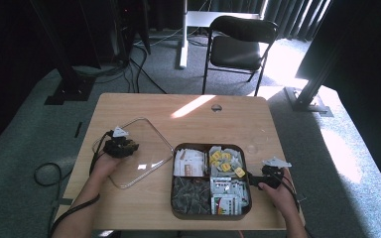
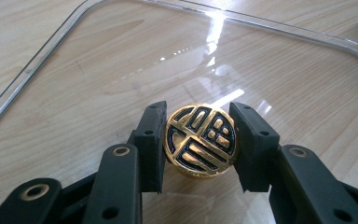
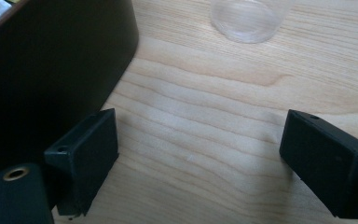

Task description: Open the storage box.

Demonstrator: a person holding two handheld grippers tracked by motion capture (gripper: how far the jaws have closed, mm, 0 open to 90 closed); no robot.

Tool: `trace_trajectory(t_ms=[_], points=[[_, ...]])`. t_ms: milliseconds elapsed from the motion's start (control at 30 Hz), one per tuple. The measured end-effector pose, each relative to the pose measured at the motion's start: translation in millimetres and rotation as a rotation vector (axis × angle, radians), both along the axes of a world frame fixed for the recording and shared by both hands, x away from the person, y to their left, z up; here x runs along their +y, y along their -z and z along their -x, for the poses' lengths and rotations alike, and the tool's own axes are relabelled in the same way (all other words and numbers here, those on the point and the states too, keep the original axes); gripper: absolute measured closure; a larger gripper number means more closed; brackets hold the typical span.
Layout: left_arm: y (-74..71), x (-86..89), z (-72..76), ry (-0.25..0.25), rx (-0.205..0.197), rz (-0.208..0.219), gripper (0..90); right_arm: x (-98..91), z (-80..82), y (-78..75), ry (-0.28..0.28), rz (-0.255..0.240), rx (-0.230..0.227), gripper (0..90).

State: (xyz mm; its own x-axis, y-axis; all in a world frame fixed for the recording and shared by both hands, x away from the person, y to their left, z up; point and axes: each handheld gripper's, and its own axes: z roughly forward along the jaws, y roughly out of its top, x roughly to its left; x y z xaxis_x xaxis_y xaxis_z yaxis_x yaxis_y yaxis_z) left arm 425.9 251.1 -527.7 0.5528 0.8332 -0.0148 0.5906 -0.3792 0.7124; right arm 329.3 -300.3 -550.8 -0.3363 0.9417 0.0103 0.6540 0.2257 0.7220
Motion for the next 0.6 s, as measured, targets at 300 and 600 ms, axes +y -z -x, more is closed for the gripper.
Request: trace_trajectory(t_ms=[300,600], points=[[1.8,5.5,1.5,-0.009,-0.002,0.071,55.1,0.0,0.0,0.0,0.0,0.0,0.0,10.8],[-4.2,10.4,9.6,-0.03,-0.003,0.096,51.7,0.1,0.0,0.0,0.0,0.0,0.0,10.8]])
